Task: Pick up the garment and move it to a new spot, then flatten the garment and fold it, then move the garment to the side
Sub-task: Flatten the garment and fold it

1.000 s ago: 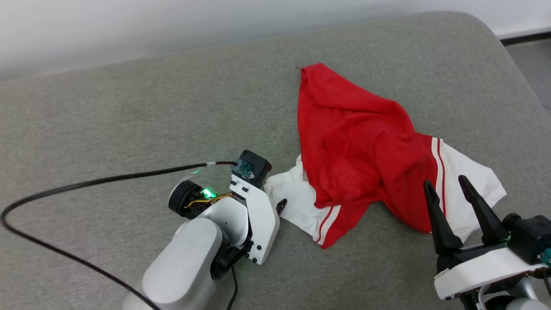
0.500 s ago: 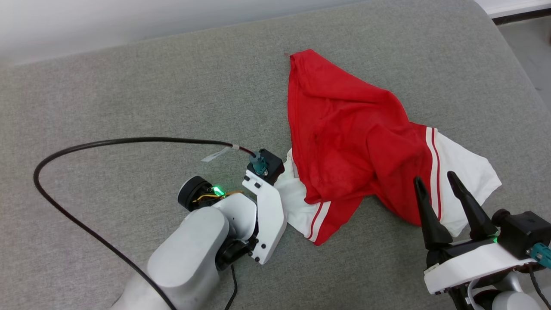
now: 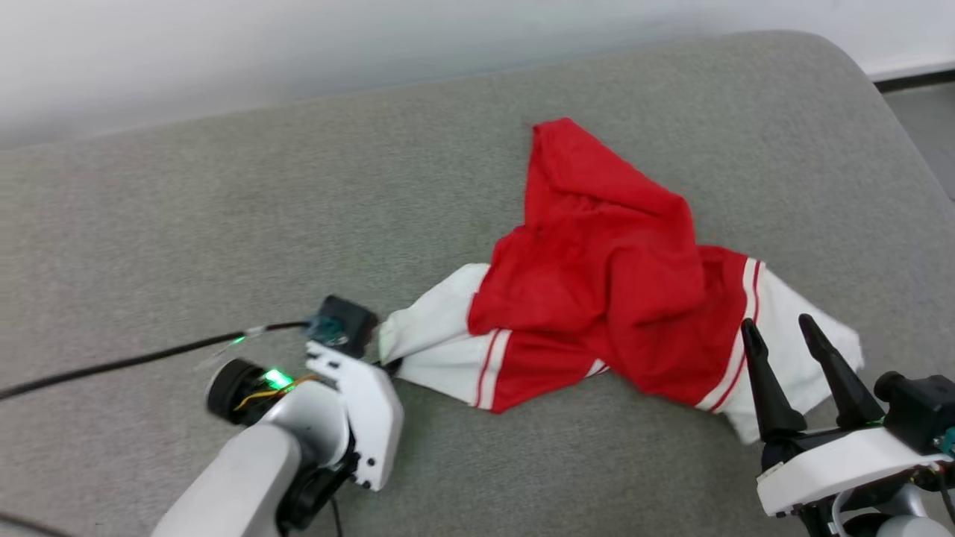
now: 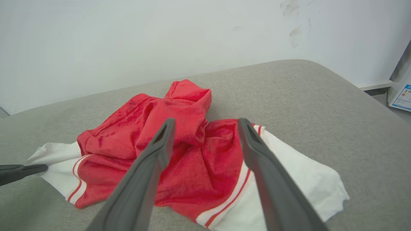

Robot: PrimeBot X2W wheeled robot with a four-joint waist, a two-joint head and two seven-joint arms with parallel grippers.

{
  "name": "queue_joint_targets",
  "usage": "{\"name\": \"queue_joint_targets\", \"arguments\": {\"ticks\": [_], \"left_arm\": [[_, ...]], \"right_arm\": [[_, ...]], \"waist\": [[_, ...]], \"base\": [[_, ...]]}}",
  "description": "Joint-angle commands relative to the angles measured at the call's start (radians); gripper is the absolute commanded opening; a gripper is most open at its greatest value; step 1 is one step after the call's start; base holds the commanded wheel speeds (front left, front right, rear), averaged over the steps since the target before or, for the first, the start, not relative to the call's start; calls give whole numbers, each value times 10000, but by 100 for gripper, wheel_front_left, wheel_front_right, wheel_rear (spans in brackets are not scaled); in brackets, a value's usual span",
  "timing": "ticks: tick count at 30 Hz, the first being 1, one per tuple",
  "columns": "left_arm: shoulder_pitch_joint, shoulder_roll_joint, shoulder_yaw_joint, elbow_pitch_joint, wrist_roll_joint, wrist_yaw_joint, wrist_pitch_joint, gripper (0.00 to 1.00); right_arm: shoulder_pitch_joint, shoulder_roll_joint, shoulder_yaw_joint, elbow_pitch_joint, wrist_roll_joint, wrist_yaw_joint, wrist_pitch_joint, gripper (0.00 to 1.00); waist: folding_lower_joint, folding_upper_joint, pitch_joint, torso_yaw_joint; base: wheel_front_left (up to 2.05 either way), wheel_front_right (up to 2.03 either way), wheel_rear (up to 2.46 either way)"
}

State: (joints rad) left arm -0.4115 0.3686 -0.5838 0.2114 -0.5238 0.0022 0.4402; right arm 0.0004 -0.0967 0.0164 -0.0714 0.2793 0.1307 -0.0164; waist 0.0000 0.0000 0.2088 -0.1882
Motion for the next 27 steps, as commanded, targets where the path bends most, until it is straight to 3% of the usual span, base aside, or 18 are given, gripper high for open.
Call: {"name": "queue_joint_targets", "arguments": {"ticks": [1, 8, 9, 13, 18, 22, 23, 24, 25, 27], "left_arm": [[339, 168, 155, -295, -82, 182, -93, 0], [2165, 913, 981, -1920, -440, 1287, -297, 0], [2783, 1080, 1211, -2223, -587, 1598, -350, 0], [3964, 1272, 1663, -2580, -961, 2148, -504, 0], [4924, 1333, 2051, -2719, -1317, 2505, -735, 0], [5086, 1107, 2081, -2800, -1460, 2484, -1009, 0], [5070, 1008, 2060, -2771, -1559, 2442, -1048, 11], [5043, 911, 2042, -2751, -1652, 2354, -1112, 47], [4957, 861, 2082, -2746, -1663, 2299, -1228, 100], [4822, 824, 2125, -2652, -1596, 2254, -1447, 100]], "right_arm": [[88, -74, -56, -70, 49, 1, 50, 100], [309, -218, -305, -216, 62, 1, 414, 100], [425, -234, -384, -240, 73, 1, 513, 100], [613, -216, -550, -353, 85, 1, 665, 100], [805, -193, -753, -391, 112, 1, 923, 100], [898, -187, -944, -402, 160, -1, 1112, 100], [907, -208, -1000, -409, 157, -1, 1150, 100], [934, -238, -1045, -429, 176, 1, 1188, 100], [949, -271, -1094, -465, 204, 1, 1245, 100], [952, -381, -1212, -548, 232, 1, 1386, 100]], "waist": [[0, 0, -159, 242], [0, 0, -550, 860], [0, 0, -678, 999], [0, 0, -861, 1208], [0, 0, -976, 1300], [0, 0, -1038, 1327], [0, 0, -1070, 1331], [0, 0, -1108, 1331], [0, 0, -1140, 1330], [0, 0, -1214, 1329]], "base": [[0, 0, 0], [0, 0, 0], [0, 0, 0], [0, 0, 0], [0, 0, 0], [0, 0, 0], [0, 0, 0], [0, 0, 0], [0, 0, 0], [0, 0, 0]]}}
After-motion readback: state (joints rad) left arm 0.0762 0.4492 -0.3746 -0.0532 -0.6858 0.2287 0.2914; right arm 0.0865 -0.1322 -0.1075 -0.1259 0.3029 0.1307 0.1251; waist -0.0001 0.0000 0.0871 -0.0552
